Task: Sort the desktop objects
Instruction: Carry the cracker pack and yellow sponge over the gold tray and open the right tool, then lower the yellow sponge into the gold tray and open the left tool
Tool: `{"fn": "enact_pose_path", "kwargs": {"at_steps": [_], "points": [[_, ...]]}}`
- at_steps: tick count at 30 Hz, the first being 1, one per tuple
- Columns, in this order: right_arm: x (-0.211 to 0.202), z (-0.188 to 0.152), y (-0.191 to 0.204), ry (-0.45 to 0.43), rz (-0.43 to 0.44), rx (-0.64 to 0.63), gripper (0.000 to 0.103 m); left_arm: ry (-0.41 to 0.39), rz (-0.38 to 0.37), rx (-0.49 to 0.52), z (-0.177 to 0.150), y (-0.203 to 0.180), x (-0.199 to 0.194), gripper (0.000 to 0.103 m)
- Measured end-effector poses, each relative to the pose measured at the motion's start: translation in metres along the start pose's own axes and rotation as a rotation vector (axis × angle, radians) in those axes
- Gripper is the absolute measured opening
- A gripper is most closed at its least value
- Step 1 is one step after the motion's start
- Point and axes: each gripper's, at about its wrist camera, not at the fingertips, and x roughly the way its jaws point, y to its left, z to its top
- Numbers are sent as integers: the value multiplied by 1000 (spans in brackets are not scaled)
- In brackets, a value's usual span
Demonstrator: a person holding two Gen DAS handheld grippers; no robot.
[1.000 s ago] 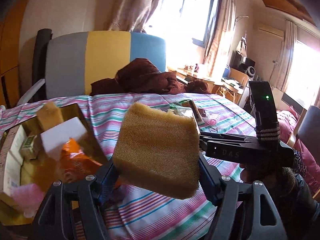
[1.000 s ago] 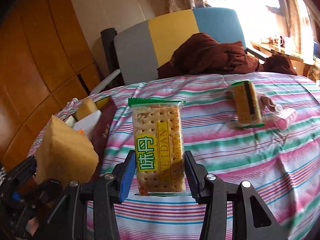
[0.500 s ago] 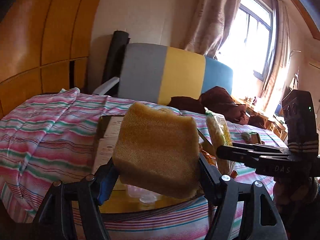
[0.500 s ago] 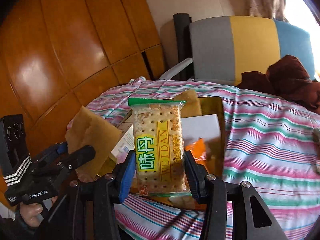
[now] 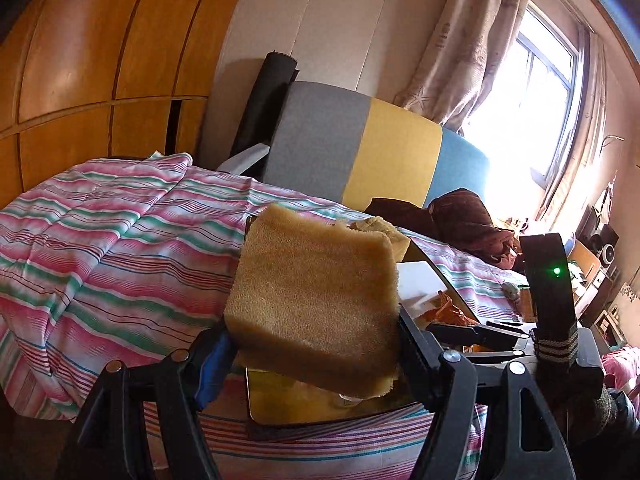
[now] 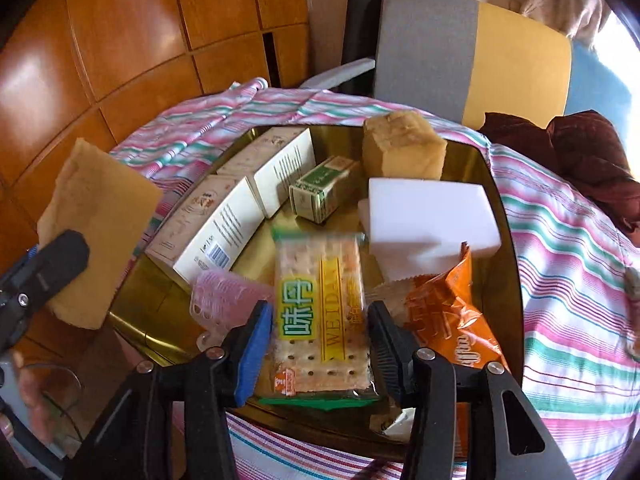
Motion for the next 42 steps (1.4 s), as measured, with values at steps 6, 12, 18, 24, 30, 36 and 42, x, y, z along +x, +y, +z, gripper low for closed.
{"fn": "enact_pose_path", "kwargs": {"at_steps": [6,12,18,24,30,36,42], "points": [[-13,-5,2,-79,13,-12,60,3,16,-5,-1,6,0,73],[-48,-21,-17,-227,29,24,68,17,11,24,7,-1,5,73],[-68,-34,-46,-302,-39,71,70,65,-59,44,31,-21,36,74],[-70,-44,-73,-314,-84,128,71,113,-79,87,58,-44,82,74],[-68,-55,-92,-303,-117,164,72,216,-108,23,71,-50,142,74],[-69,-63,-112,-296,-134,209,72,281,-52,-14,70,-51,185,74],[-65,-71,-124,-280,-137,251,72,291,7,-22,68,-45,198,75]]}}
